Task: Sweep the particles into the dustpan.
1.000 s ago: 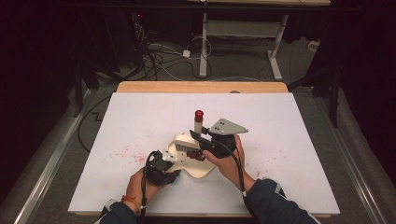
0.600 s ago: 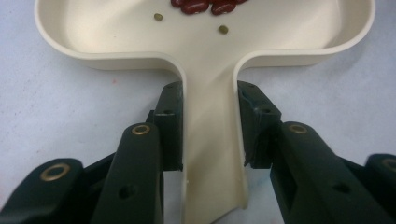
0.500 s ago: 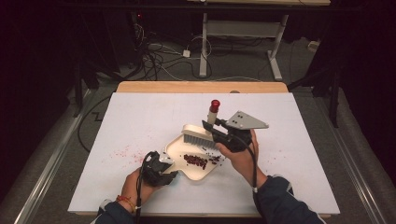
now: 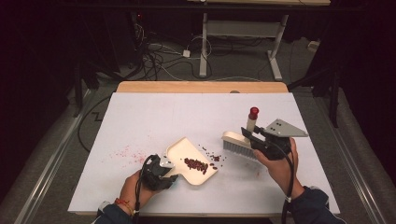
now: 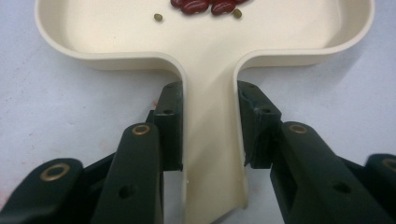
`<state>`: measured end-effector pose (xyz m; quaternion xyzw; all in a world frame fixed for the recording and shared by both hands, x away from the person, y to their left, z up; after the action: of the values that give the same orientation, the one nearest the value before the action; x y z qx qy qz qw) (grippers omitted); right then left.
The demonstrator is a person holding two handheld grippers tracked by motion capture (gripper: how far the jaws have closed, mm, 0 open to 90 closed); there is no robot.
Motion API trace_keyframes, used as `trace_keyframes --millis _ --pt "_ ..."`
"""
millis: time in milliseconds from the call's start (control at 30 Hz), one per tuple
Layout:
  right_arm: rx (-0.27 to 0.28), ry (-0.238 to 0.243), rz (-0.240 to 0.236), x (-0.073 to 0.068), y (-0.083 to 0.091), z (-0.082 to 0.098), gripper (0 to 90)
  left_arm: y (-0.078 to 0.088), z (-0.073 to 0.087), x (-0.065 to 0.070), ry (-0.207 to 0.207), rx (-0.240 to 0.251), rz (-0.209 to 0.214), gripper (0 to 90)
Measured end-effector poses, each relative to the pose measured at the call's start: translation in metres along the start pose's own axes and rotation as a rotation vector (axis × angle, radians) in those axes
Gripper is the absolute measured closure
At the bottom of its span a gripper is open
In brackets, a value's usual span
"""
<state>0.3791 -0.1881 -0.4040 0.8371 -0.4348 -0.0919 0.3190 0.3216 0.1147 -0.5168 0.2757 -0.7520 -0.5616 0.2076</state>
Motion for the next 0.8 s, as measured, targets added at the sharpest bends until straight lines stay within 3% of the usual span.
trace_keyframes --millis 67,167,267,300,367,467,600,767,800 --pt "-0.023 0.0 0.001 -0.001 0.0 0.012 70.4 -0.001 -0.001 0.001 0.001 -0.002 0.002 63.5" --pt "-0.027 0.015 -0.01 -0.007 0.002 0.013 70.4 -0.001 -0.002 0.001 0.001 -0.003 0.003 63.5" --pt "-0.027 0.033 -0.027 -0.019 0.0 0.012 70.4 -0.003 -0.004 0.002 0.001 -0.002 0.002 63.5" --pt "-0.03 0.046 -0.035 -0.029 -0.001 0.011 70.3 -0.003 -0.005 0.003 0.001 -0.002 0.003 63.5" --pt "-0.029 0.056 -0.035 -0.034 -0.002 0.011 70.3 -0.004 -0.006 0.003 0.001 -0.004 0.004 63.5" --pt "-0.018 0.034 -0.092 -0.05 -0.006 0.006 70.3 -0.004 -0.006 0.003 0.004 -0.002 0.009 63.6" --pt "-0.009 0.052 -0.096 -0.062 -0.01 0.003 70.3 -0.004 -0.006 0.002 0.006 -0.001 0.013 63.5" --pt "0.003 0.069 -0.132 -0.076 -0.009 0.0 70.4 -0.004 -0.006 0.0 0.009 0.002 0.017 63.5" --pt "0.018 0.065 -0.157 -0.078 -0.006 -0.002 70.4 -0.004 -0.005 0.0 0.009 0.002 0.018 63.5"
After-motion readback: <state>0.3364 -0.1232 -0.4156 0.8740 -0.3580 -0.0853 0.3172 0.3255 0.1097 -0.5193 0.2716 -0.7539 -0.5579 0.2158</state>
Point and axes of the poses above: each handheld gripper's, and its own axes: y roughly backward along the jaws, z roughly out of its underside, x roughly to its right, the point moved 5 cm from there along -y, roughly forward along the jaws, and after that the axes turned 15 degrees about -x, right-handed, at the moved point
